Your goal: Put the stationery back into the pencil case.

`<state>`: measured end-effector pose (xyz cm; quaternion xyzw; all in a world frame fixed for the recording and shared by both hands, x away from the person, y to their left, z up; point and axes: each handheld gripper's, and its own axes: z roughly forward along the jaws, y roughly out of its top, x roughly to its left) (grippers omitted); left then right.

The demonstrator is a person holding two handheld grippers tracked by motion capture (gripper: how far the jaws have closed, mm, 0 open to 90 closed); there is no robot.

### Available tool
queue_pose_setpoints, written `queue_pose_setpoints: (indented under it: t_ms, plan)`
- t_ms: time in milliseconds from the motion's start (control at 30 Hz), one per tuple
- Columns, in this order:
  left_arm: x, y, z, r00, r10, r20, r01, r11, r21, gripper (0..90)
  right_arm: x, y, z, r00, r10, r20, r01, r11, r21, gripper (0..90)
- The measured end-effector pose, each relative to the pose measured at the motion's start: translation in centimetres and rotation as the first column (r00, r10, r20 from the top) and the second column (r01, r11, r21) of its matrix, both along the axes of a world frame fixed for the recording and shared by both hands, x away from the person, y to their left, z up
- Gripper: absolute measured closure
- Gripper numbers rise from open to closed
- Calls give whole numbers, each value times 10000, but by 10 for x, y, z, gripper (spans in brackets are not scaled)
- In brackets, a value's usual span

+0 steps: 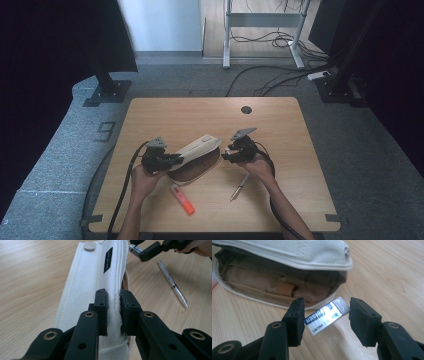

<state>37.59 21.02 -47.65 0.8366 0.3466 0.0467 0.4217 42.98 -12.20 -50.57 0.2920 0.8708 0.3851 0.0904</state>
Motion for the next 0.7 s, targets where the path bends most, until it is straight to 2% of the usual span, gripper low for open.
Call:
queue_pose_setpoints:
  t_ms: [133, 500, 700]
  plan:
    - [0, 0, 0, 10000, -21, 8, 21, 10000, -23, 770, 3, 8, -3, 9999, 65, -138, -63, 9998, 163, 463]
    - [-1, -2, 1, 10000, -83, 45, 83, 10000, -5, 770, 11, 30, -14, 9999, 72, -87, -72, 10000, -58, 463]
    - [-1, -4, 1, 9999, -154, 22, 154, 9999, -36, 770, 14, 37, -17, 10000, 33, -69, -32, 10000, 35, 463]
